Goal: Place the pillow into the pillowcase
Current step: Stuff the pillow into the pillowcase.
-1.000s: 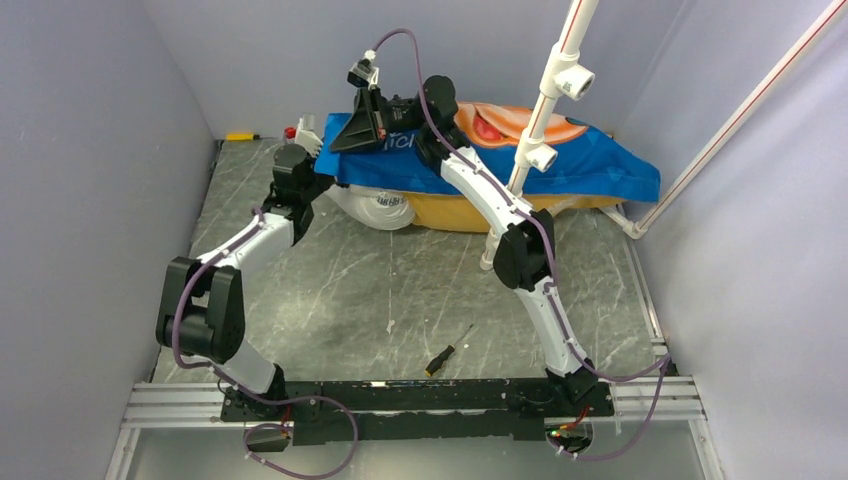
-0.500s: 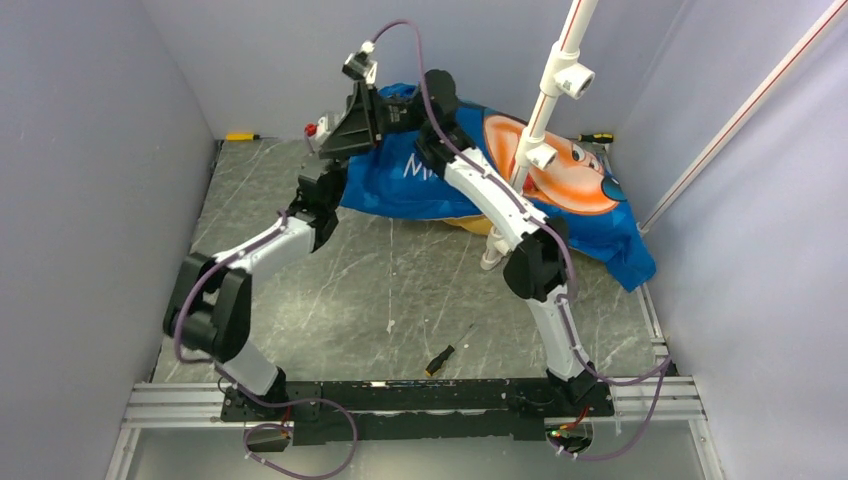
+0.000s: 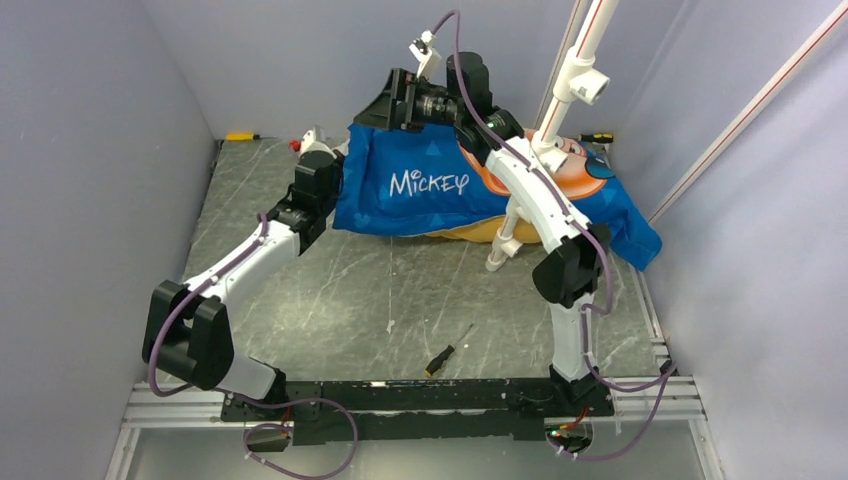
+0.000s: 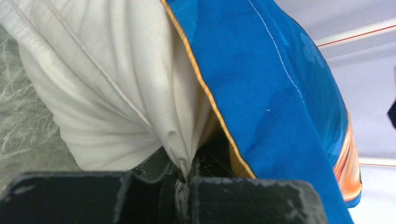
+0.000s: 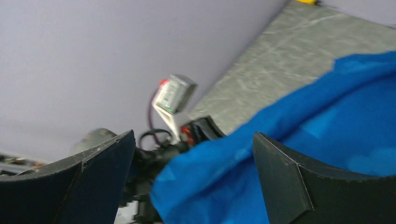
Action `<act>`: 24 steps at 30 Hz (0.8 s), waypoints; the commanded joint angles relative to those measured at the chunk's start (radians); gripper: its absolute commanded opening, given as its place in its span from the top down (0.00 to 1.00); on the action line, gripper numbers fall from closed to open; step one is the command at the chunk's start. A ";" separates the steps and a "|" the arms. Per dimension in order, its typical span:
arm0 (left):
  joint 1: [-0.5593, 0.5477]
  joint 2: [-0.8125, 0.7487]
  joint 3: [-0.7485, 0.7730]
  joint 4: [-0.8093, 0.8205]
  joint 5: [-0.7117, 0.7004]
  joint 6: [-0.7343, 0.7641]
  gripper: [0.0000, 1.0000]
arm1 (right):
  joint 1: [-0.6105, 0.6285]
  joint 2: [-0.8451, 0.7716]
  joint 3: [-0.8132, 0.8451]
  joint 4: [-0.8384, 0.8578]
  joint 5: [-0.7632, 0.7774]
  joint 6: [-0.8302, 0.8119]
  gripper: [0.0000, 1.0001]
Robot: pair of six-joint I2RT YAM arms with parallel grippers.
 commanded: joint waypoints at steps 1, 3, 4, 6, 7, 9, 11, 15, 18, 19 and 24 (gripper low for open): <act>-0.012 -0.046 0.065 -0.001 -0.027 -0.009 1.00 | 0.001 -0.169 -0.120 -0.027 0.212 -0.290 0.00; -0.012 -0.050 0.061 -0.018 -0.031 -0.005 1.00 | 0.001 -0.192 -0.208 0.048 0.217 -0.303 0.00; -0.012 -0.053 0.059 -0.024 -0.036 -0.003 1.00 | 0.000 -0.200 -0.238 0.082 0.214 -0.296 0.00; -0.012 -0.057 0.055 -0.036 -0.044 -0.005 1.00 | -0.001 -0.202 -0.271 0.118 0.195 -0.260 0.00; -0.012 -0.059 0.056 -0.042 -0.047 -0.002 1.00 | -0.002 -0.193 -0.261 0.111 0.184 -0.252 0.00; -0.012 -0.062 0.066 -0.064 -0.060 -0.007 1.00 | 0.001 -0.162 -0.195 0.047 0.157 -0.252 0.00; -0.012 -0.060 0.091 -0.122 -0.076 -0.024 1.00 | 0.015 -0.121 -0.101 -0.054 0.112 -0.270 0.01; -0.011 -0.034 0.225 -0.344 -0.120 -0.093 1.00 | 0.079 -0.129 -0.050 -0.243 0.144 -0.381 0.03; 0.001 0.009 0.359 -0.560 -0.147 -0.186 1.00 | 0.136 -0.225 -0.179 -0.244 0.267 -0.456 0.04; 0.009 0.025 0.399 -0.609 -0.141 -0.191 1.00 | 0.158 -0.266 -0.233 -0.232 0.323 -0.486 0.04; 0.054 0.106 0.558 -0.769 -0.120 -0.252 1.00 | 0.285 -0.403 -0.439 -0.217 0.680 -0.698 0.05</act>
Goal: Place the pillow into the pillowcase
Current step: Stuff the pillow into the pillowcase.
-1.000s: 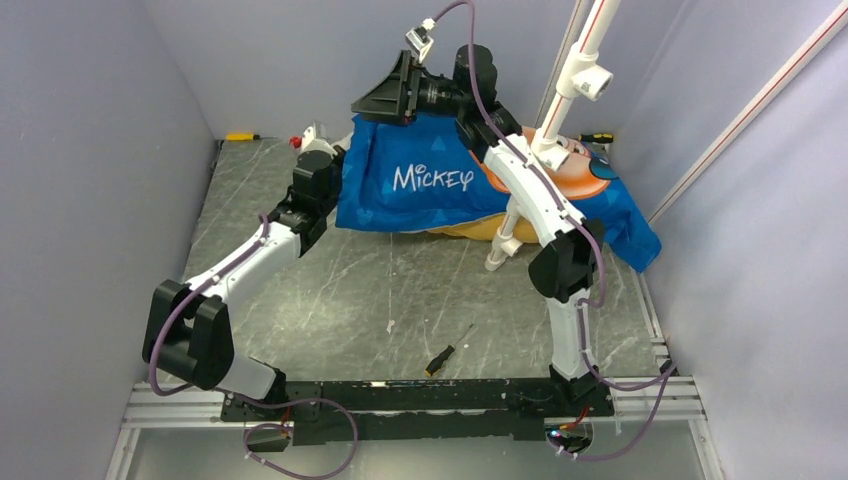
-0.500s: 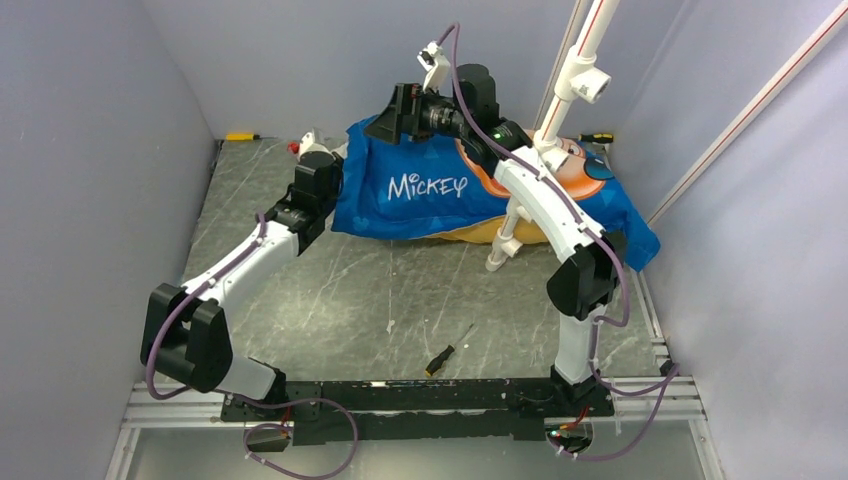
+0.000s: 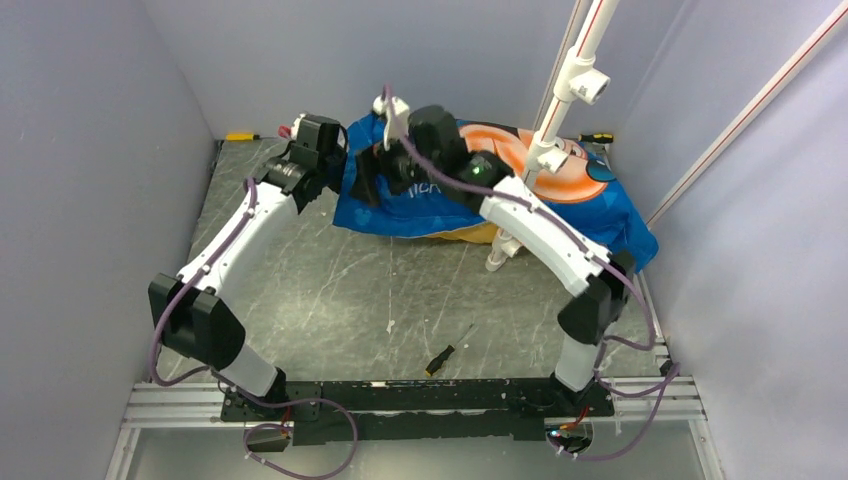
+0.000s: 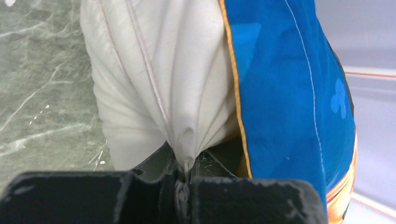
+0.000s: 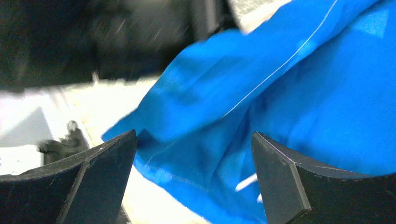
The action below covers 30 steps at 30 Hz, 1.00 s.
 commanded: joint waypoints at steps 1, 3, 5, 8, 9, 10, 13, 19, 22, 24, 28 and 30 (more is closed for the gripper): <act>0.058 0.028 0.146 -0.113 -0.018 -0.103 1.00 | 0.083 -0.156 -0.135 0.024 0.347 -0.236 0.04; 0.086 0.052 0.167 -0.124 0.025 -0.126 1.00 | 0.102 -0.219 -0.236 0.072 0.443 -0.275 0.03; 0.113 0.070 0.174 -0.117 0.071 -0.136 1.00 | 0.108 -0.295 -0.368 0.174 0.509 -0.295 0.02; 0.140 0.095 0.185 -0.124 0.117 -0.147 1.00 | 0.126 -0.369 -0.514 0.257 0.599 -0.346 0.02; 0.145 0.104 0.190 -0.130 0.136 -0.147 1.00 | 0.128 -0.373 -0.540 0.258 0.624 -0.363 0.02; 0.149 0.110 0.195 -0.134 0.151 -0.147 1.00 | 0.129 -0.371 -0.558 0.253 0.648 -0.380 0.01; 0.153 0.120 0.204 -0.143 0.181 -0.146 1.00 | 0.131 -0.352 -0.604 0.272 0.671 -0.434 0.00; 0.153 0.124 0.202 -0.154 0.196 -0.142 1.00 | 0.154 -0.290 -0.633 0.306 0.601 -0.463 0.00; 0.155 0.128 0.209 -0.160 0.198 -0.134 1.00 | 0.174 -0.255 -0.649 0.344 0.609 -0.497 0.00; 0.154 0.133 0.215 -0.162 0.204 -0.132 1.00 | 0.183 -0.218 -0.644 0.361 0.621 -0.531 0.00; 0.155 0.140 0.233 -0.174 0.222 -0.129 1.00 | 0.199 -0.103 -0.608 0.410 0.749 -0.588 0.01; 0.154 0.136 0.238 -0.188 0.224 -0.126 1.00 | 0.200 -0.042 -0.568 0.445 0.846 -0.619 0.02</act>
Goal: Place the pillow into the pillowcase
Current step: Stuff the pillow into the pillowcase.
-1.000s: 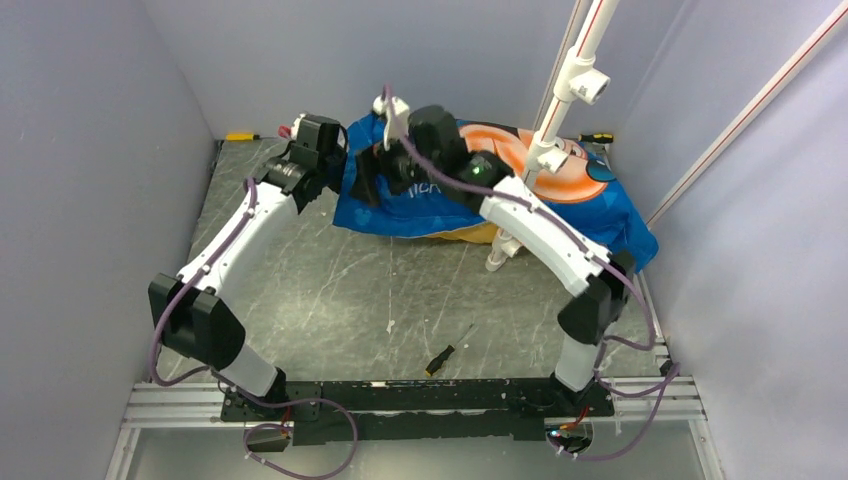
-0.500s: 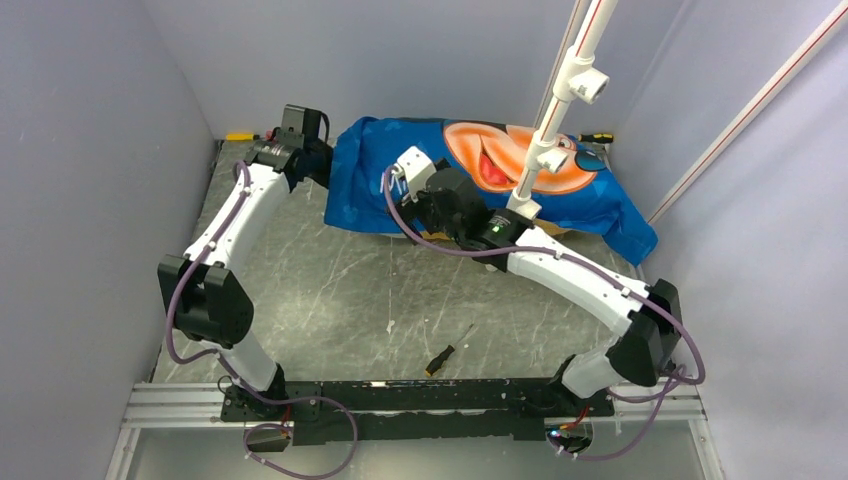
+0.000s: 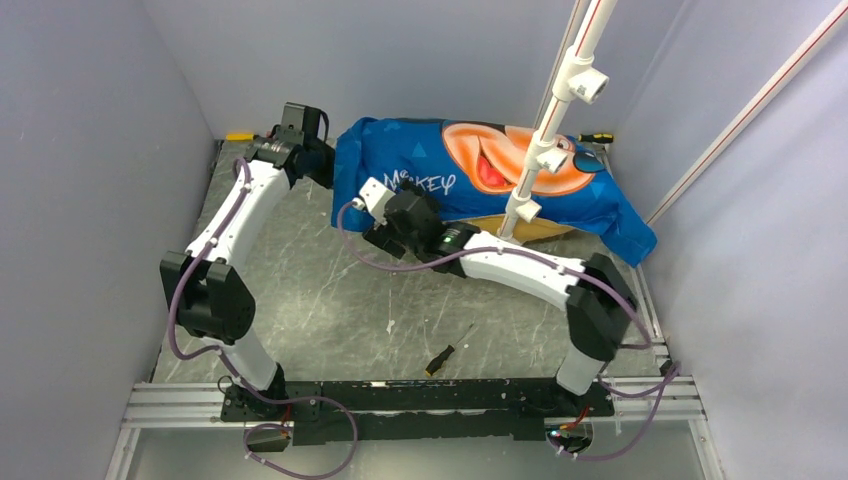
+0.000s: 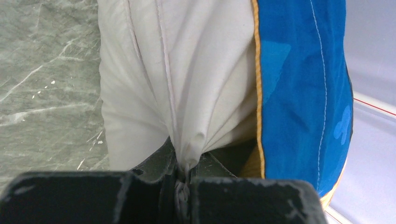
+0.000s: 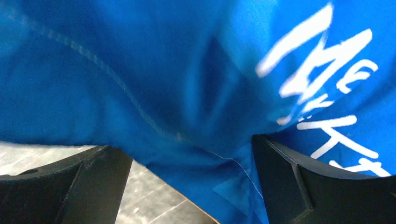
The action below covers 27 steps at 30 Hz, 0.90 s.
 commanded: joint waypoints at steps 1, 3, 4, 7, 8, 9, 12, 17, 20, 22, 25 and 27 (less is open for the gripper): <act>0.009 -0.023 0.067 0.007 0.018 -0.010 1.00 | 0.006 0.126 0.085 0.140 0.196 -0.105 0.05; 0.010 -0.042 0.049 0.004 0.007 -0.015 1.00 | -0.006 0.144 0.121 0.188 0.200 -0.145 0.14; 0.011 -0.055 0.035 0.010 -0.002 -0.017 1.00 | -0.017 0.148 0.144 0.189 0.167 -0.145 0.21; 0.012 -0.104 -0.020 0.059 -0.033 -0.018 1.00 | -0.051 0.162 0.265 0.087 0.003 -0.107 0.53; 0.011 -0.122 -0.040 0.082 -0.044 -0.014 1.00 | -0.056 0.167 0.305 0.036 -0.039 -0.099 0.93; 0.011 -0.138 -0.057 0.107 -0.057 -0.012 0.98 | -0.058 0.168 0.327 0.008 -0.059 -0.086 1.00; 0.013 -0.180 -0.095 0.147 -0.079 0.000 0.91 | -0.059 0.150 0.357 -0.053 -0.139 -0.058 1.00; 0.022 -0.230 -0.124 0.183 -0.098 0.088 0.40 | -0.097 0.112 0.478 -0.236 -0.370 0.057 1.00; 0.031 -0.274 -0.110 0.138 -0.235 0.232 0.03 | -0.144 0.110 0.595 -0.348 -0.543 0.132 1.00; 0.041 -0.303 -0.091 0.101 -0.324 0.359 0.01 | -0.170 0.111 0.681 -0.393 -0.605 0.171 1.00; 0.059 -0.340 -0.056 0.049 -0.399 0.551 0.00 | -0.205 0.130 0.800 -0.434 -0.715 0.212 1.00; 0.068 -0.365 -0.042 0.021 -0.385 0.648 0.01 | -0.230 0.176 0.901 -0.472 -0.799 0.250 1.00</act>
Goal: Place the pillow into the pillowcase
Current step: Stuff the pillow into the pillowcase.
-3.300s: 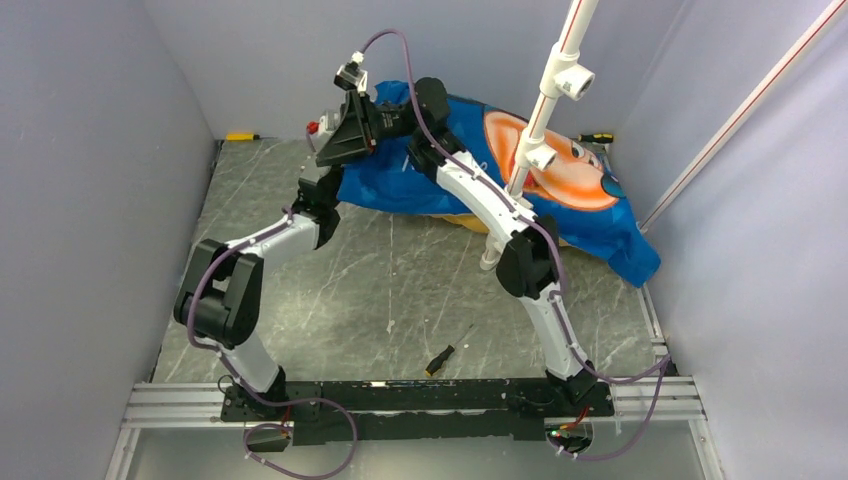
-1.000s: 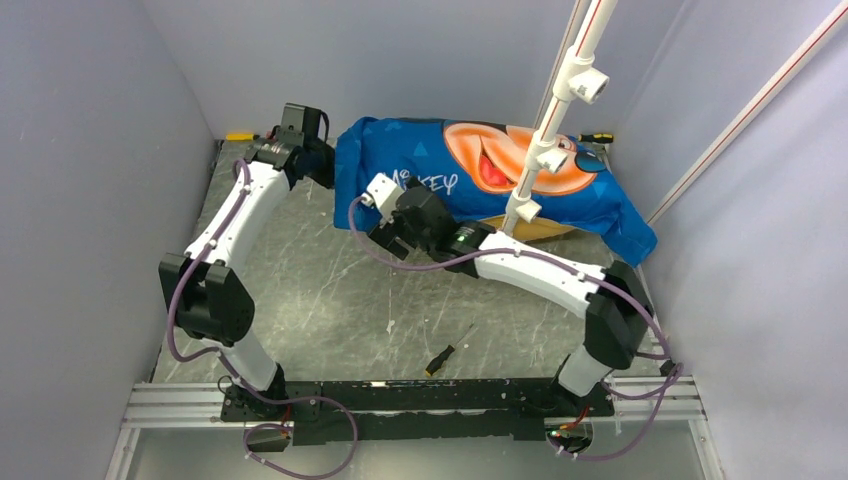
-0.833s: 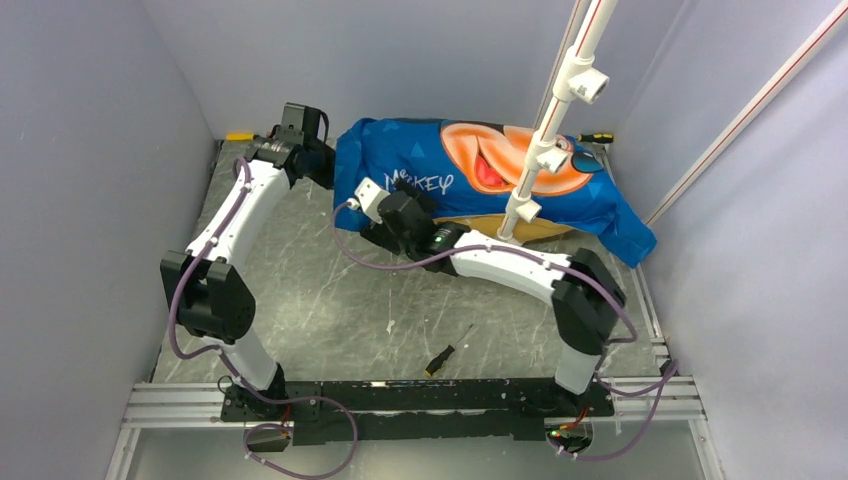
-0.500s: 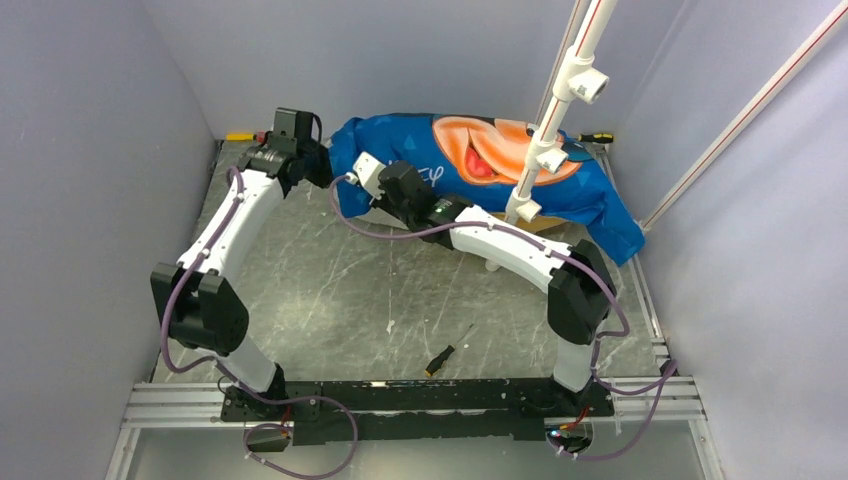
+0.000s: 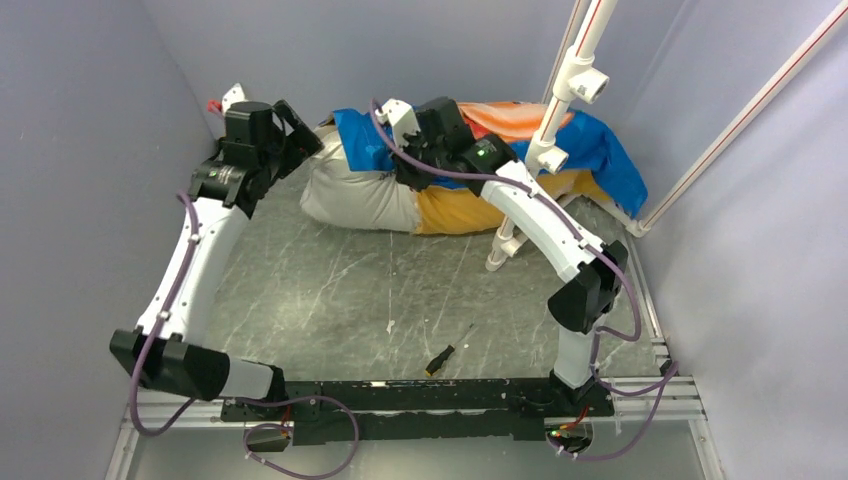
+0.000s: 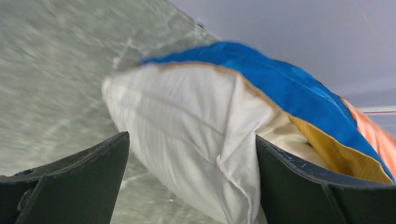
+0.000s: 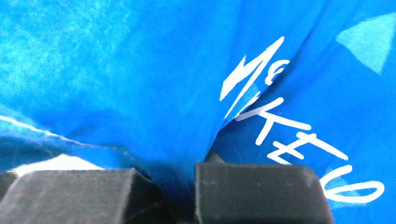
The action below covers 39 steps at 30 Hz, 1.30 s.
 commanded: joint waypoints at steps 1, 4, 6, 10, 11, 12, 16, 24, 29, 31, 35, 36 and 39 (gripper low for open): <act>0.028 -0.084 0.051 -0.067 -0.070 0.337 0.01 | -0.020 0.017 0.283 0.056 -0.345 0.149 1.00; 0.029 -0.141 -0.002 -0.031 0.129 0.430 0.01 | -0.055 0.061 0.356 0.055 -0.449 0.200 1.00; 0.029 -0.182 -0.053 -0.003 0.266 0.456 0.02 | -0.081 0.063 0.326 0.121 -0.515 0.291 1.00; 0.029 -0.286 -0.181 0.085 0.470 0.458 0.07 | -0.144 0.111 0.294 0.202 -0.604 0.429 1.00; 0.029 -0.315 -0.196 0.084 0.451 0.452 0.08 | -0.151 0.135 0.304 0.201 -0.603 0.452 1.00; 0.029 -0.339 -0.201 0.068 0.417 0.458 0.08 | -0.158 0.160 0.324 0.195 -0.585 0.471 1.00; 0.029 -0.400 -0.181 -0.037 0.159 0.486 0.02 | -0.182 0.310 0.463 0.183 -0.550 0.586 1.00; 0.072 -0.215 -0.149 -0.178 0.367 0.550 0.00 | -0.186 0.292 0.393 0.480 -0.348 0.631 0.79; 0.169 -0.125 -0.244 -0.060 0.479 0.495 0.00 | -0.185 0.187 0.341 0.513 -0.280 0.510 0.01; 0.206 -0.097 -0.268 -0.005 0.490 0.470 0.00 | -0.184 0.128 0.291 0.523 -0.271 0.466 0.00; 0.287 -0.047 -0.325 0.097 0.501 0.428 0.00 | -0.189 -0.042 -0.020 0.698 -0.131 0.502 0.00; 0.301 -0.036 -0.334 0.113 0.510 0.418 0.01 | -0.191 -0.086 -0.103 0.762 -0.082 0.529 0.00; 0.349 -0.016 -0.360 0.159 0.556 0.383 0.01 | -0.211 -0.092 -0.098 0.678 -0.127 0.520 0.02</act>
